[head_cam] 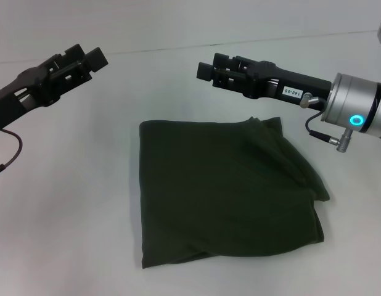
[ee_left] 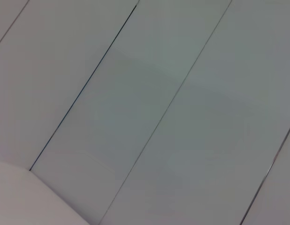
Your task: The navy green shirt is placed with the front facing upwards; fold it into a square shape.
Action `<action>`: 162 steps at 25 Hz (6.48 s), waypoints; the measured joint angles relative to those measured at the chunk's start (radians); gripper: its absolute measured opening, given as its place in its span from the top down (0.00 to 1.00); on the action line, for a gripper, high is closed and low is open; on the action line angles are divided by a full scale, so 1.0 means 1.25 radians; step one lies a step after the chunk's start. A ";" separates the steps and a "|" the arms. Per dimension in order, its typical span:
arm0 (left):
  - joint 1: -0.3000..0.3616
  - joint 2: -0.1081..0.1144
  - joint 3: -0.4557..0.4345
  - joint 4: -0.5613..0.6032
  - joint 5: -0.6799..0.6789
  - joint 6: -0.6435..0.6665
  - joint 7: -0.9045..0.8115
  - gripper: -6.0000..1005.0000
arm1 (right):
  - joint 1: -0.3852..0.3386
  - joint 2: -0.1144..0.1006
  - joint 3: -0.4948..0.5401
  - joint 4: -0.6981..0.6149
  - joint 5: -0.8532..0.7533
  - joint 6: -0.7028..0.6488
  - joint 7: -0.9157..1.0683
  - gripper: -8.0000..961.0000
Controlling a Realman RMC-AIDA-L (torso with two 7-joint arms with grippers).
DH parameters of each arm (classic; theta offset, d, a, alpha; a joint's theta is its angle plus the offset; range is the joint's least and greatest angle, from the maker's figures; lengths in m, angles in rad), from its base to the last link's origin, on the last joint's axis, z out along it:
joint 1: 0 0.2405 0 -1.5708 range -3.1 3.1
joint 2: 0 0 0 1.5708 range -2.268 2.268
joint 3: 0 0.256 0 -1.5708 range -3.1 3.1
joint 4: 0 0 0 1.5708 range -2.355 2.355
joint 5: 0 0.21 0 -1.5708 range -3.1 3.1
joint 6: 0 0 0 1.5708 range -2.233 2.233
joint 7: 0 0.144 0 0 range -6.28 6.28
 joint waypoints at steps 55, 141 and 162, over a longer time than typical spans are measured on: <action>-0.012 -0.006 0.034 -0.003 0.004 0.007 0.005 0.04 | -0.065 -0.001 -0.075 -0.266 -0.082 -0.043 0.402 0.19; -0.020 -0.016 0.034 -0.039 0.004 -0.029 0.056 0.04 | 0.139 -0.013 -0.314 -0.472 -0.759 -0.056 0.998 0.21; -0.015 -0.016 0.031 -0.041 0.004 -0.029 0.059 0.04 | 0.180 -0.001 -0.344 -0.421 -0.840 -0.022 1.006 0.26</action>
